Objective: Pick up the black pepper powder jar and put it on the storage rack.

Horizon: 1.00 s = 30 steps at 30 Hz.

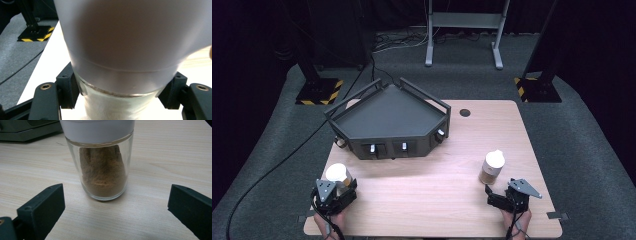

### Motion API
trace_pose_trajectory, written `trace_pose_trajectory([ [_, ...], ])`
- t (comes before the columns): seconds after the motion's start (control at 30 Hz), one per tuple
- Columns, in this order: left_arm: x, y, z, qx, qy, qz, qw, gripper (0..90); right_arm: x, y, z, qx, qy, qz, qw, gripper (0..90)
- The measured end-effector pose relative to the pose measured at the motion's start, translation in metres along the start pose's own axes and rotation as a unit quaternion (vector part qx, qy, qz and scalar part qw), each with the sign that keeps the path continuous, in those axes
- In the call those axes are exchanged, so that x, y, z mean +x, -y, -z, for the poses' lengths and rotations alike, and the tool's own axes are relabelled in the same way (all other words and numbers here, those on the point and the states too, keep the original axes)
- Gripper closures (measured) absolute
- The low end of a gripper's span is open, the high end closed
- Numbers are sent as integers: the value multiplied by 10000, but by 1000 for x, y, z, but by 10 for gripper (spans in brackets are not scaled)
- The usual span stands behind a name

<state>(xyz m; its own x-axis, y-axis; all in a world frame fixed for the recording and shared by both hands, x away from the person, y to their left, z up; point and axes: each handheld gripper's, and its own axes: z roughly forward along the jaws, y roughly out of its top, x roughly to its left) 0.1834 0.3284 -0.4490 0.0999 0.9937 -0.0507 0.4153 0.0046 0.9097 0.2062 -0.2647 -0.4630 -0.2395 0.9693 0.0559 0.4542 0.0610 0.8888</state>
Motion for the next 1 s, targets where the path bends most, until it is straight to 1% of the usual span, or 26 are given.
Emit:
trace_pose_trajectory([
  [0.17, -2, -8, 0, -7, 64, -8, 10000, 309, 0, 0, 0, 1, -6, -7, 10000, 0],
  [0.43, -6, -19, -2, -42, 140, -77, 9999, 309, 0, 0, 0, 10, 0, 20, 10000, 0],
  [0.57, -9, -26, -4, -11, 200, -182, 9996, 309, 0, 0, 0, -3, -8, 8, 10000, 0],
  [0.77, -12, -31, -6, -2, 303, -268, 9992, 309, 0, 0, 0, 10, -20, 29, 10000, 0],
  [1.0, -11, -36, -7, -18, 399, -302, 9987, 309, 1, -1, -1, 30, -5, 65, 10000, 0],
])
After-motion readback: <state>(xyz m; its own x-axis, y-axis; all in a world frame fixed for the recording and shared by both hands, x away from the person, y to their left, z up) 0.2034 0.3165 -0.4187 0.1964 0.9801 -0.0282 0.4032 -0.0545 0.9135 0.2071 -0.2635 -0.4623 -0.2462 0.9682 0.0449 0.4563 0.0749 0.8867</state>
